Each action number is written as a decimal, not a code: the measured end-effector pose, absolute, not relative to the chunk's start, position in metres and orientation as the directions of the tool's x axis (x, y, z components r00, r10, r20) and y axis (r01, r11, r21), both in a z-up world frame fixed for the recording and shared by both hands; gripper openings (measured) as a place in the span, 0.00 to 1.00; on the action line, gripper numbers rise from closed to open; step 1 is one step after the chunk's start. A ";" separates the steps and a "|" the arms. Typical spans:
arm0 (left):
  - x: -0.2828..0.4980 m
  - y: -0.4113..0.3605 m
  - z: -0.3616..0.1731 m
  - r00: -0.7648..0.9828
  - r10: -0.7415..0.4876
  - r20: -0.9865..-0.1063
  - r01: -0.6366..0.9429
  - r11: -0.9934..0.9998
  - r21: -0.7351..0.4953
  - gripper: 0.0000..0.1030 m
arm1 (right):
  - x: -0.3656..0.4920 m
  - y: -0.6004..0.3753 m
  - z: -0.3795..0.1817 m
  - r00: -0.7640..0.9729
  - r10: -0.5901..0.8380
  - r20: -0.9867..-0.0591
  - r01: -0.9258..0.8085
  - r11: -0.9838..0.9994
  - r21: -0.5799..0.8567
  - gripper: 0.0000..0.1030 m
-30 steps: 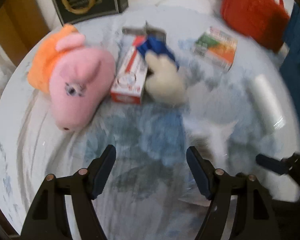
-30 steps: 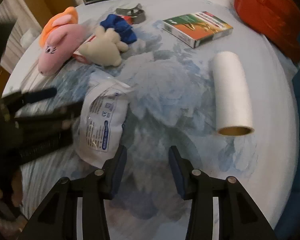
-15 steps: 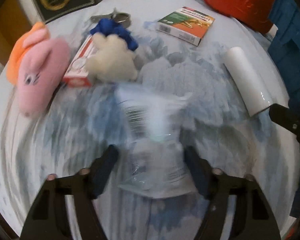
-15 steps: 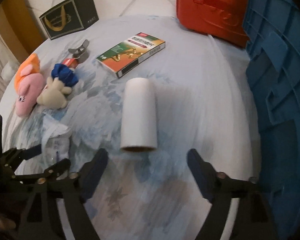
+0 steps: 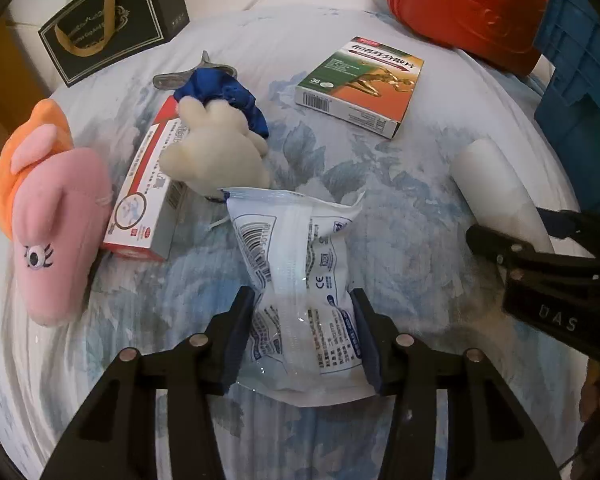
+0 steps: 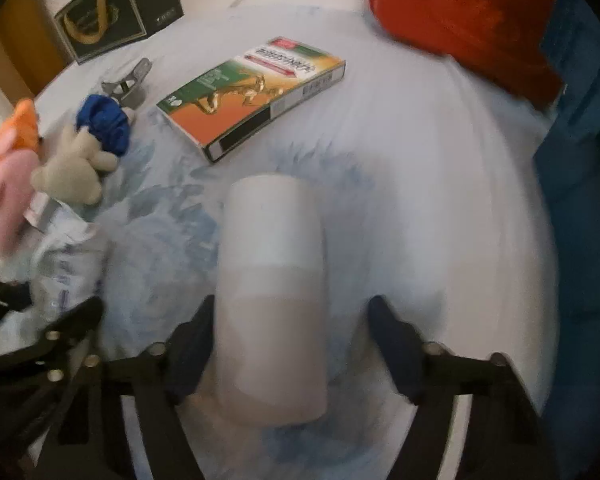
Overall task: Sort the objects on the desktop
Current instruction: 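Grasp the clear plastic bag with the left tool while the right tool grasps the white paper roll, then carry the bag and paper roll into the blue crate and release both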
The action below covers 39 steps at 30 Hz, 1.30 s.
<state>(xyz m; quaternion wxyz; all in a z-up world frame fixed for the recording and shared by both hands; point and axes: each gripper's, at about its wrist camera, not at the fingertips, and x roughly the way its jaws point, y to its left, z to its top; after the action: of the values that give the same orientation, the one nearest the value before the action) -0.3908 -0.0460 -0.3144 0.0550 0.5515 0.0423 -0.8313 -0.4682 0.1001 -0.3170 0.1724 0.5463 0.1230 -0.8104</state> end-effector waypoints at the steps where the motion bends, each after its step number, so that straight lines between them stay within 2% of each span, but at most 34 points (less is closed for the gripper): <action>1: -0.389 -0.046 -0.312 -0.389 -0.043 -0.920 0.139 -0.990 -0.013 0.46 | -0.467 0.099 -0.315 -0.345 -0.141 -0.928 0.413 -0.911 -0.015 0.44; 5: -0.377 -0.045 -0.290 -0.434 -0.052 -0.899 0.146 -0.989 -0.013 0.46 | -0.454 0.100 -0.304 -0.347 -0.165 -0.923 0.418 -0.909 0.005 0.44; 11: -0.341 -0.046 -0.239 -0.531 -0.072 -0.845 0.154 -0.988 -0.013 0.46 | -0.413 0.108 -0.251 -0.439 -0.207 -0.874 0.428 -0.904 0.000 0.44; 17: -0.296 -0.045 -0.175 -0.649 -0.071 -0.757 0.118 -0.993 -0.009 0.46 | -0.349 0.109 -0.170 -0.582 -0.246 -0.775 0.423 -0.906 -0.030 0.44; 23: -0.257 -0.025 -0.120 -0.748 0.000 -0.663 0.013 -1.000 -0.015 0.46 | -0.289 0.121 -0.103 -0.703 -0.232 -0.673 0.354 -0.934 -0.047 0.44; 31: -0.213 0.046 -0.066 -0.828 0.144 -0.542 -0.155 -0.988 -0.026 0.46 | -0.201 0.184 -0.016 -0.843 -0.148 -0.517 0.219 -0.972 -0.080 0.44; 39: -0.181 0.160 -0.019 -0.884 0.224 -0.411 -0.242 -0.970 -0.008 0.46 | -0.158 0.300 0.029 -0.918 -0.057 -0.392 0.103 -0.990 -0.096 0.44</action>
<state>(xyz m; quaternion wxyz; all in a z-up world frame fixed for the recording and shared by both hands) -0.1813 0.1602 -0.0192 -0.1200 0.2091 -0.0216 -0.9703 -0.1577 0.3000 0.0287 0.0409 0.1978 0.0572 -0.9777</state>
